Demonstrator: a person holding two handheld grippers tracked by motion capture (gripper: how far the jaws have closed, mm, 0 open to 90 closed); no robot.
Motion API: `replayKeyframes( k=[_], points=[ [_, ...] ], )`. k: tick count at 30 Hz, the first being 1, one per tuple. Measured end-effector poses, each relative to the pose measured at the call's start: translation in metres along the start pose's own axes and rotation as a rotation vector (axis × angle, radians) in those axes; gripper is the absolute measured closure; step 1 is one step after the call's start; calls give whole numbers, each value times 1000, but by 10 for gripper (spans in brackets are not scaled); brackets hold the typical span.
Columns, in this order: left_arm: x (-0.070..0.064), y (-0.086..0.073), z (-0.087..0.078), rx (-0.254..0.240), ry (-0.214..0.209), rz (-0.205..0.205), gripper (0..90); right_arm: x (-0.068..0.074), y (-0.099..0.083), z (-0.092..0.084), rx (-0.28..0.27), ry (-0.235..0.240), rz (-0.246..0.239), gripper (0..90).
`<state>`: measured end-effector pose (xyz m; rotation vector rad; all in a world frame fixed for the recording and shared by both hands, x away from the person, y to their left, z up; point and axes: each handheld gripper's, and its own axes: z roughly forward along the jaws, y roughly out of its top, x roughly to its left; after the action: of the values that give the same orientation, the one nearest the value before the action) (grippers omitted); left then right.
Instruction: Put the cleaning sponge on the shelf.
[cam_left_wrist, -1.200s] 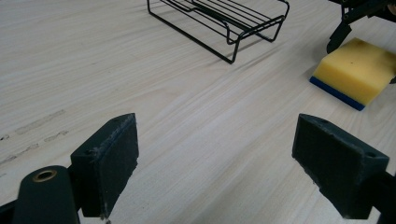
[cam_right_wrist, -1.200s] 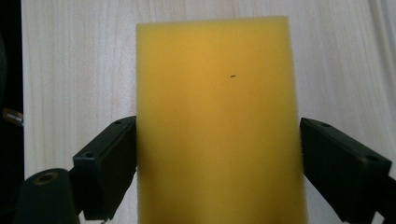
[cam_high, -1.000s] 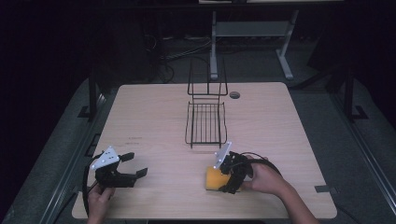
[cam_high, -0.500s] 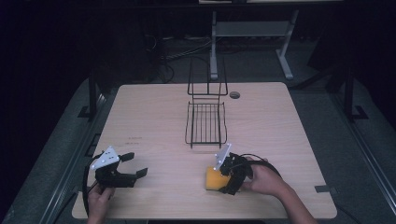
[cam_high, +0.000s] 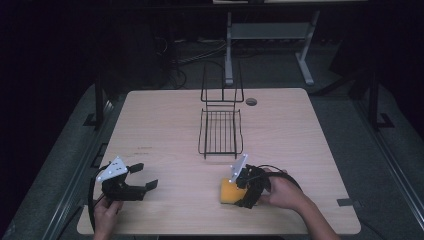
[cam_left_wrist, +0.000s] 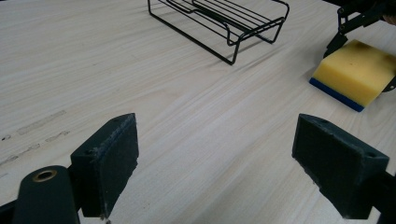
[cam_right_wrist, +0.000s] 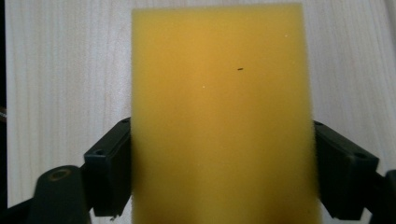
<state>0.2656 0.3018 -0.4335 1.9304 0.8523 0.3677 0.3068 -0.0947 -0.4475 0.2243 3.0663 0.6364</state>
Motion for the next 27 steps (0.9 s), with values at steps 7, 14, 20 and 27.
replayKeyframes(
  k=[7,14,20,27],
  points=[
    [0,0,0,-1,-1,2,141,0,2,-3,3,-4,-13,212],
    [0,0,0,-2,0,3,141,-2,5,-8,3,0,-16,213],
    [0,1,1,2,-4,6,141,-7,9,-13,-2,5,-18,213],
    [0,0,0,-6,0,1,141,-12,15,-18,0,6,-16,213]
  ],
)
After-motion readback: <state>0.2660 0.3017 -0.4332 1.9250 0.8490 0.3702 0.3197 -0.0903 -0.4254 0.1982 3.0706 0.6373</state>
